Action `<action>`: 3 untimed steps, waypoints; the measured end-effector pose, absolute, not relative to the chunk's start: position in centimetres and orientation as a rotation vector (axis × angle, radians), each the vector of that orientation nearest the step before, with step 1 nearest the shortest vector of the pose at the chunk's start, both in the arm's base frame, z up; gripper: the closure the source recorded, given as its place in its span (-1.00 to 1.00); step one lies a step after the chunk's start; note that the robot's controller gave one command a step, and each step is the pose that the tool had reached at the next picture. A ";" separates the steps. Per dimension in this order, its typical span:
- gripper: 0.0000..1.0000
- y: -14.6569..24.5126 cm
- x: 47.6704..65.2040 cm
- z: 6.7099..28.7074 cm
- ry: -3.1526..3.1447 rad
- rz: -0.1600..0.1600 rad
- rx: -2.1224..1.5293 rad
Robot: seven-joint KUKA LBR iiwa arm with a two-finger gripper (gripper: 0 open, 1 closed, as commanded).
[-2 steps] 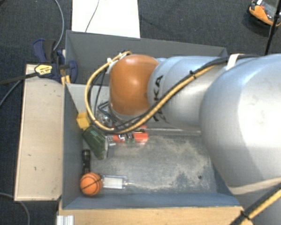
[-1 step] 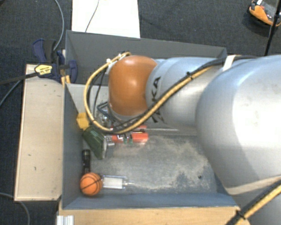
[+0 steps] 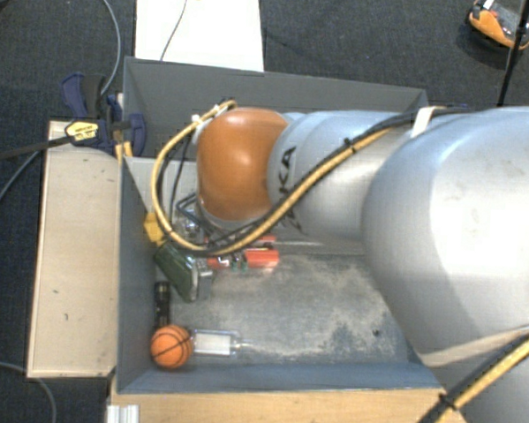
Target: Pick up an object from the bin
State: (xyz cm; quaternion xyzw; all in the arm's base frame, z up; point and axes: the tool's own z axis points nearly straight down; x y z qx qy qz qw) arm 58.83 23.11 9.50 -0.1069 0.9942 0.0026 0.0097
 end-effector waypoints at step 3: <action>1.00 22.2 59.1 8.6 3.027 -0.005 -0.732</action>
Offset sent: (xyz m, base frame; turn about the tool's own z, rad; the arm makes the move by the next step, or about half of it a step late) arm -0.0001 0.0004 -0.0239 -0.3639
